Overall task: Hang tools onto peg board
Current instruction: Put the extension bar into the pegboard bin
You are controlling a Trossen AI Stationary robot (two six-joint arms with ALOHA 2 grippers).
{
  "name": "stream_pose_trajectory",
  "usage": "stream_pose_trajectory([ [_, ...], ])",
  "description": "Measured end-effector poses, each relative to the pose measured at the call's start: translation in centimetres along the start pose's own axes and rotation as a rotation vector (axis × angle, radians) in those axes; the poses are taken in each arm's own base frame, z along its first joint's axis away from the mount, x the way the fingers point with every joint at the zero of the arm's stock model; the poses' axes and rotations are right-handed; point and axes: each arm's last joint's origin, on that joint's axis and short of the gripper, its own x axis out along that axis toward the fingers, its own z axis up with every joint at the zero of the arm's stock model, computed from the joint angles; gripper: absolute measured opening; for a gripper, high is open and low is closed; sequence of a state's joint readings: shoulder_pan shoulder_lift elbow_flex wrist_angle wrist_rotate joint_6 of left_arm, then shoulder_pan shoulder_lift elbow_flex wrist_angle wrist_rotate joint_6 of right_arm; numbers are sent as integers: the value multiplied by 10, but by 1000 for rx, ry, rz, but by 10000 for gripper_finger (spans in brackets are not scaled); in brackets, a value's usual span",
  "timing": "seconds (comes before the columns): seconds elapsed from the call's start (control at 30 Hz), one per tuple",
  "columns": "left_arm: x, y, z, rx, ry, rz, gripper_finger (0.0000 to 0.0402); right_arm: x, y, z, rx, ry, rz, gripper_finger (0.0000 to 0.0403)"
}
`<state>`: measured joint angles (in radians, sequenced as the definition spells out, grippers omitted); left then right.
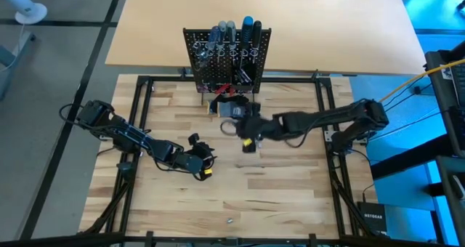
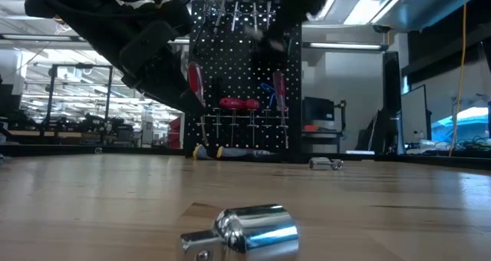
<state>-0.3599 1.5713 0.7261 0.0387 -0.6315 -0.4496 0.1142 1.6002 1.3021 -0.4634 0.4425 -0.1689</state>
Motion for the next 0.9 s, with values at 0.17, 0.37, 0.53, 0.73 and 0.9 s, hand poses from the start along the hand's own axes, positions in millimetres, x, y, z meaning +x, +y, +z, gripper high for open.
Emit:
stream_pose_trajectory([
  [0.17,0,0,0,0,0,0,134,-11,-39,23,22,-56,-148,46],
  [0.37,0,0,0,0,-1,0,134,-20,-82,39,45,-95,-277,48],
  [0.53,0,0,0,0,0,0,134,-24,-112,43,84,-107,-351,49],
  [0.73,0,0,0,1,0,0,134,-20,-131,34,109,-61,-386,54],
  [0.9,0,0,0,1,0,0,134,-18,-141,28,199,-39,-401,74],
])
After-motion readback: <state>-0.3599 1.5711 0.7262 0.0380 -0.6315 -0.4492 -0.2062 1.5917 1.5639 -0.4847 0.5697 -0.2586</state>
